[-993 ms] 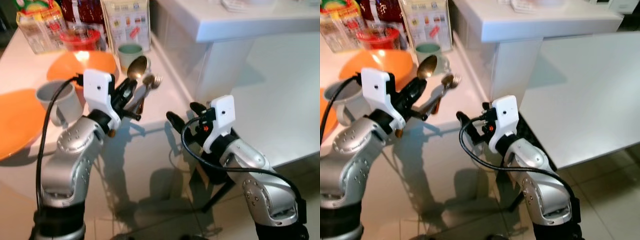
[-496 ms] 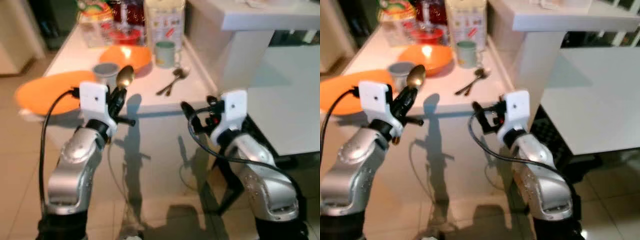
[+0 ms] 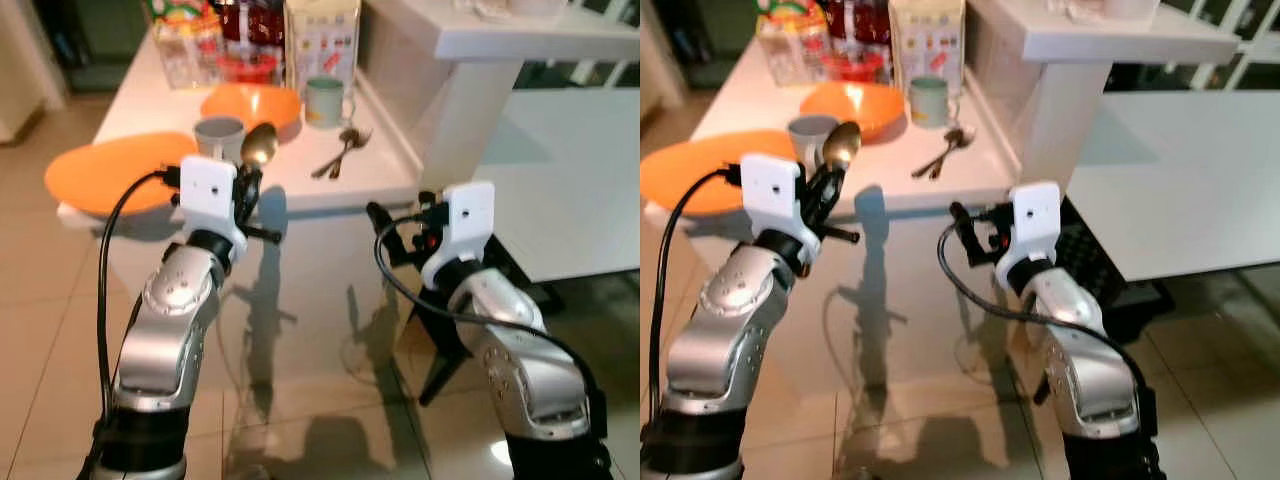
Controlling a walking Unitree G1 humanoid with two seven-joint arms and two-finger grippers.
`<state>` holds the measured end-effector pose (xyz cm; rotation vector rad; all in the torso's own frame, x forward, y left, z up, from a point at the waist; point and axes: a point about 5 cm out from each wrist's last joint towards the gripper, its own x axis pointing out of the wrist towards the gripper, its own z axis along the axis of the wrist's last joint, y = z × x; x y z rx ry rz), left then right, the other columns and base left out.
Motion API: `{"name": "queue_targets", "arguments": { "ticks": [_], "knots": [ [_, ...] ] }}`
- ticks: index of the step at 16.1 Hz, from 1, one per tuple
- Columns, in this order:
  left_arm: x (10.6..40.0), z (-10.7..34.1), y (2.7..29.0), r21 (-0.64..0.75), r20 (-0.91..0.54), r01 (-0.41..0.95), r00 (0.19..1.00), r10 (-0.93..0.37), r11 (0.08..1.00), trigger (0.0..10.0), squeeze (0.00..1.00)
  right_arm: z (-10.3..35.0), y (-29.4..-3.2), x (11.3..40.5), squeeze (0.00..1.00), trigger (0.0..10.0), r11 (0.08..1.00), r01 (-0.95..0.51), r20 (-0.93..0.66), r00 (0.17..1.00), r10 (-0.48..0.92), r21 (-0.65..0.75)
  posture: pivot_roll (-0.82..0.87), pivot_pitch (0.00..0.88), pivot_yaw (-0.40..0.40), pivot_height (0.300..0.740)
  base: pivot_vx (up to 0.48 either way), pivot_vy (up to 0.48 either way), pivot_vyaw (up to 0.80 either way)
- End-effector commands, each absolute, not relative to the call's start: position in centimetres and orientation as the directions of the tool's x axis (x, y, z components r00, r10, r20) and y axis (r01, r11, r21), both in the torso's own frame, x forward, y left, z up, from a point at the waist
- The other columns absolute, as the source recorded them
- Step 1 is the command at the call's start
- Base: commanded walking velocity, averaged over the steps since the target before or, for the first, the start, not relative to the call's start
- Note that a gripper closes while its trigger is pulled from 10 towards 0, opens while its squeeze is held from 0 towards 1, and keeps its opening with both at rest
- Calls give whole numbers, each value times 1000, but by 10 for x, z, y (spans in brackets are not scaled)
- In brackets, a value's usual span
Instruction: Setting the table
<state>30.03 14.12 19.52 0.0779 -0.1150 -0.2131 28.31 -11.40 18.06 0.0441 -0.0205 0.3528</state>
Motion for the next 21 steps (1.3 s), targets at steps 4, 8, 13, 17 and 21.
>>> {"name": "queue_targets", "arguments": {
  "ticks": [4, 8, 13, 17, 21],
  "knots": [
    [302, 194, 136, 114, 110, 196, 972, -208, 974, 10000, 0, 177, -128, 292, 0, 10000, 973, -229, 14, 973, 230, -10, 18, 0, -14, 740, 0, -374, 397],
    [307, 194, 135, 132, 112, 183, 974, -199, 974, 10000, 0, 178, -132, 296, 0, 10000, 982, -183, 25, 983, 184, -50, 15, 0, -16, 740, 0, -378, 0],
    [307, 192, 132, 136, 112, 189, 973, -204, 973, 10000, 0, 178, -132, 295, 0, 10000, 981, -186, 37, 981, 188, -57, 9, 0, -7, 740, 0, -377, 443],
    [309, 192, 127, 141, 112, 196, 971, -213, 970, 10000, 0, 176, -138, 296, 0, 10000, 986, -156, 30, 987, 158, -61, 11, 0, -5, 740, 0, -375, 519],
    [311, 192, 131, 130, 108, 183, 974, -198, 974, 10000, 0, 173, -138, 295, 0, 10000, 989, -139, 20, 990, 140, -39, 2, 0, -4, 740, 0, -377, 0]
  ]
}}
